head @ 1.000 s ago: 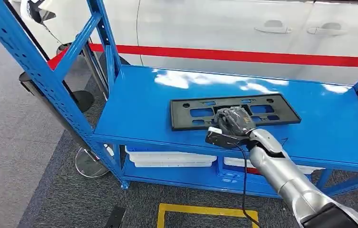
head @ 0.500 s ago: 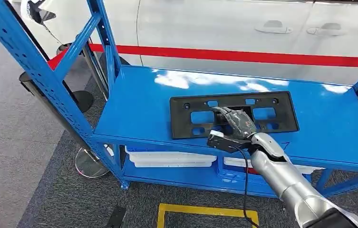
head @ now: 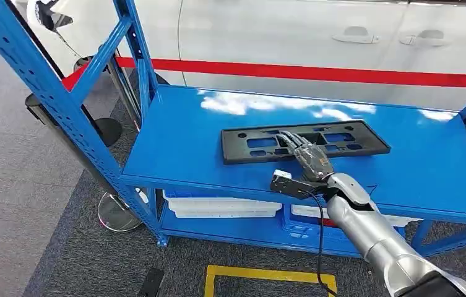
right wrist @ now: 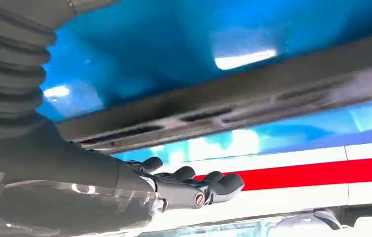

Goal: Take the parts from the cabinet and place them on the table.

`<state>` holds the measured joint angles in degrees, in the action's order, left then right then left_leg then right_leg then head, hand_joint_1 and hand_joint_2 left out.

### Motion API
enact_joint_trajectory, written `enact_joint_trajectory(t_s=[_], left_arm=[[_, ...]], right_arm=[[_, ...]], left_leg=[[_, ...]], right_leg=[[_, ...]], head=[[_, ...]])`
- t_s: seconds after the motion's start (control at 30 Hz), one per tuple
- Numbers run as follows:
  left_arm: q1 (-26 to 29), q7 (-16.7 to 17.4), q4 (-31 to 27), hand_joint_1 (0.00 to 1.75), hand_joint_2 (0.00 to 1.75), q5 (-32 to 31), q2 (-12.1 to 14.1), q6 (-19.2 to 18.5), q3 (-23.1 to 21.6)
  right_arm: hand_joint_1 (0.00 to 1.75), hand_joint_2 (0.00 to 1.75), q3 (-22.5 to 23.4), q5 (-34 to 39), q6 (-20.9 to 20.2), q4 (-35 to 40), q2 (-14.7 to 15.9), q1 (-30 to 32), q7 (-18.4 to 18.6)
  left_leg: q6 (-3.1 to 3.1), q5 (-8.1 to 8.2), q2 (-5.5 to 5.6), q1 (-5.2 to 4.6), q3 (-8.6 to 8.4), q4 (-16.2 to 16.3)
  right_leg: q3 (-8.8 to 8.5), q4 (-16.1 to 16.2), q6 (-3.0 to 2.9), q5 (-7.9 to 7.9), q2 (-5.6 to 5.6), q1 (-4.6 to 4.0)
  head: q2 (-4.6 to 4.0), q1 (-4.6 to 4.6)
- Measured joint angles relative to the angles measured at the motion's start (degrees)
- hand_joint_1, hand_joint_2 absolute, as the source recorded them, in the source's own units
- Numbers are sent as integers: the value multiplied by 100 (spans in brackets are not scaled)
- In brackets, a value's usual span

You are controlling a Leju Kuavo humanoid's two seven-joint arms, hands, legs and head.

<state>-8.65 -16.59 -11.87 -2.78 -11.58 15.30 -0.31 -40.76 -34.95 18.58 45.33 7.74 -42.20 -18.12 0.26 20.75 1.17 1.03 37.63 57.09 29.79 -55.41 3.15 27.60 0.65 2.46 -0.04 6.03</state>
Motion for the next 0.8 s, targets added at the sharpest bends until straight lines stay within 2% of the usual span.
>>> enact_joint_trajectory(t_s=[0.8], left_arm=[[-31, -42, 0, 0, 0, 79, 0, -9, 2]], right_arm=[[0, 0, 7, 177, -83, -37, -24, -74, -142]], left_leg=[[0, 0, 0, 0, 0, 0]], right_leg=[[-1, 0, 0, 0, -1, 0]], head=[[0, 0]])
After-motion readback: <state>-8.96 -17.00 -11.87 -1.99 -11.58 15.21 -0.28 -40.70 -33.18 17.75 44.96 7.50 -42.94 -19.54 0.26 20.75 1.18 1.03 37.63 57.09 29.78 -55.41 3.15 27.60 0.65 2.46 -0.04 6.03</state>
